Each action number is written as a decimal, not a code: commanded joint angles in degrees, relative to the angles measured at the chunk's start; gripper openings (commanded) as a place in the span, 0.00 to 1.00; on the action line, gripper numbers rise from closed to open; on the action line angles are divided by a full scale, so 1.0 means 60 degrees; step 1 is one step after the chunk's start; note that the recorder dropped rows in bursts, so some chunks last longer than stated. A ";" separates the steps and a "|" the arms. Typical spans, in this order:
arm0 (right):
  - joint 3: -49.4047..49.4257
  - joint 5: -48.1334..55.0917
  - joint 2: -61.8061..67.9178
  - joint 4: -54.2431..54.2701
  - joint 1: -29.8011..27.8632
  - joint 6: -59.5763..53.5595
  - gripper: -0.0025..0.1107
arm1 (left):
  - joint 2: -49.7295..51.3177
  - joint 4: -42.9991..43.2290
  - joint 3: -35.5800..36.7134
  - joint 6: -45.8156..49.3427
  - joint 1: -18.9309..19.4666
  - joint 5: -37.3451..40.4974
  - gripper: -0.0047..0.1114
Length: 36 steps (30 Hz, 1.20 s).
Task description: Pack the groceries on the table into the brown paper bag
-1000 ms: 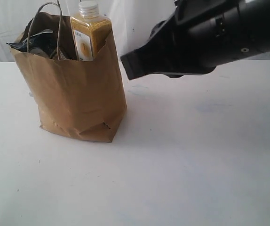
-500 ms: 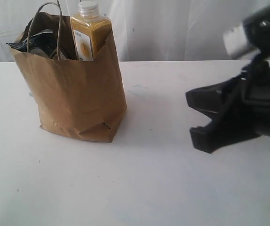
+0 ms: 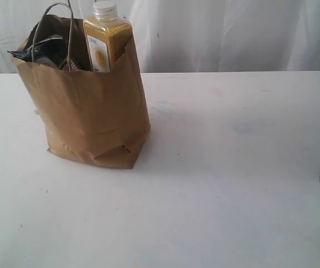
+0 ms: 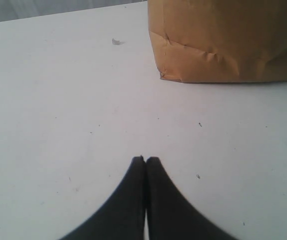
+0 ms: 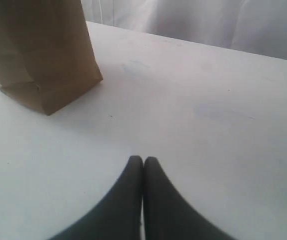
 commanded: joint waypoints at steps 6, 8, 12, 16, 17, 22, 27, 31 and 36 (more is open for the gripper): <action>0.2134 -0.0060 -0.2970 -0.0105 -0.0991 -0.0064 0.02 | -0.0047 -0.0014 0.0025 0.0008 0.0036 -0.0042 0.04; 0.2542 0.0010 -0.3567 -0.0105 -0.1257 -0.0064 0.02 | -0.0047 -0.0014 0.0025 0.0008 0.0036 -0.0042 0.04; 0.2542 -0.0065 -0.3567 0.0034 -0.1484 -0.0064 0.02 | -0.0047 -0.0014 0.0025 0.0008 0.0036 -0.0034 0.04; 0.2542 -0.0065 -0.3567 0.0034 -0.3154 -0.0064 0.02 | -0.0047 -0.0014 0.0025 0.0008 0.0036 -0.0034 0.04; 0.2542 -0.0065 -0.3567 0.0034 -0.3515 -0.0064 0.02 | -0.0047 -0.0014 0.0025 0.0008 0.0036 -0.0034 0.04; 0.2542 0.0102 -0.3567 -0.0290 -0.3924 -0.0111 0.02 | -0.0047 -0.0014 0.0025 0.0008 0.0036 -0.0034 0.04; 0.2542 0.0120 -0.3567 -0.0421 -0.3924 -0.0134 0.02 | -0.0047 -0.0014 0.0025 0.0008 0.0036 -0.0034 0.04; 0.2542 0.0139 -0.3567 -0.0399 -0.3924 -0.0135 0.02 | -0.0047 -0.0014 0.0025 0.0008 0.0036 -0.0034 0.04; 0.2542 0.0139 -0.3567 -0.0398 -0.3924 -0.0135 0.02 | -0.0047 -0.0014 0.0025 0.0008 0.0036 -0.0034 0.04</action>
